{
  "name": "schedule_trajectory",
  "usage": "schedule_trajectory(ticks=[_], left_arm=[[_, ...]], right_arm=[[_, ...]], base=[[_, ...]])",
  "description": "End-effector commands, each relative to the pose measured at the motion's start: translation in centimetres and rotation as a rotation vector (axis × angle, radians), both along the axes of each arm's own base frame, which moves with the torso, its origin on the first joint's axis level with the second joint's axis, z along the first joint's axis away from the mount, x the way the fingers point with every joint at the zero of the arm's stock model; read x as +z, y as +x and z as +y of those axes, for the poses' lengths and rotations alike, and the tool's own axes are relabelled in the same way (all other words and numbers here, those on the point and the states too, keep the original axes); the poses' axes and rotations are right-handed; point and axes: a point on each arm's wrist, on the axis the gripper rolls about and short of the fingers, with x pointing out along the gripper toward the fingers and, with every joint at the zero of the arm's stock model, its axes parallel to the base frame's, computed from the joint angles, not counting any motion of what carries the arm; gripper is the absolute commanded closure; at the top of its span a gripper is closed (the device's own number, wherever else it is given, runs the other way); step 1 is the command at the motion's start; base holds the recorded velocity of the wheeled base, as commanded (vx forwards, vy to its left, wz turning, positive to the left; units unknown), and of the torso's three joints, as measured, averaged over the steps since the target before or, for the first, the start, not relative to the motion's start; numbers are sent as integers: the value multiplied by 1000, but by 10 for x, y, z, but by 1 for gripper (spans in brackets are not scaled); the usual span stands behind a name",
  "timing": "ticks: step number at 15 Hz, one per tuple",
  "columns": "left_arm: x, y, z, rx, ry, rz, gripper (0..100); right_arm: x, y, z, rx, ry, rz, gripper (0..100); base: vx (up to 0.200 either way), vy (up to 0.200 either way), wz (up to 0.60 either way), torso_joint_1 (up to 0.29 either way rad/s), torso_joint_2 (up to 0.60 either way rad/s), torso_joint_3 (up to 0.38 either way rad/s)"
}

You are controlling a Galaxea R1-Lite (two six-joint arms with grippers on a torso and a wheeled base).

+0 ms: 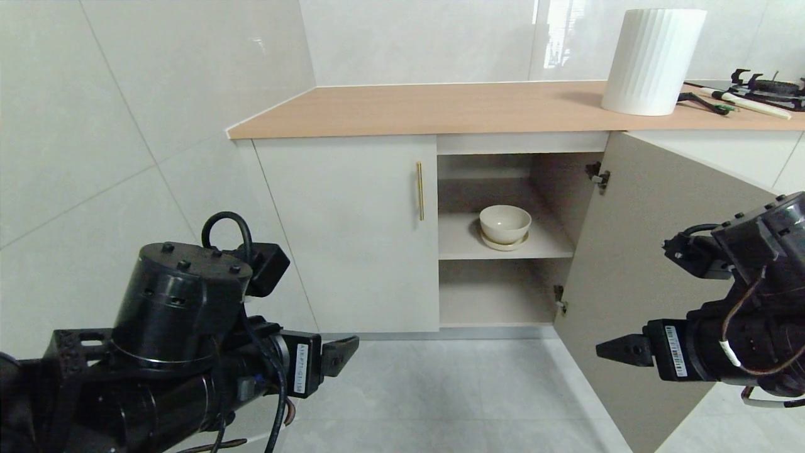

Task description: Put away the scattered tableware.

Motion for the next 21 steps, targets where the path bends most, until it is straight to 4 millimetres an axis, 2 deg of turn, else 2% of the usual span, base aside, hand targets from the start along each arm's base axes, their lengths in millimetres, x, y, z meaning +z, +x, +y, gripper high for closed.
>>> schedule_trajectory(ticks=[1,5,11,12,15,20,21], left_arm=[[-2,0,0,1,5,6,0],[-2,1,0,1,6,7,0],[-3,1,0,1,8,10,0],[-3,1,0,1,8,10,0],[-3,1,0,2,7,9,0],[-3,1,0,2,7,9,0],[-3,1,0,2,7,9,0]], right_arm=[[-1,1,0,-6,-6,5,0],[-1,-2,-3,-9,-37,58,0],[2,9,-16,-86,-85,146,0],[3,11,-22,-109,-89,139,0],[24,3,-44,-170,-125,164,0],[42,13,-100,-354,-158,134,0],[44,13,-106,-382,-155,127,0]], base=[[0,-200,0,7,2,2],[0,-200,0,0,1,1],[0,-200,0,2,2,2],[0,0,0,0,0,0],[0,0,0,0,0,0],[0,0,0,0,0,0],[0,0,0,0,0,0]])
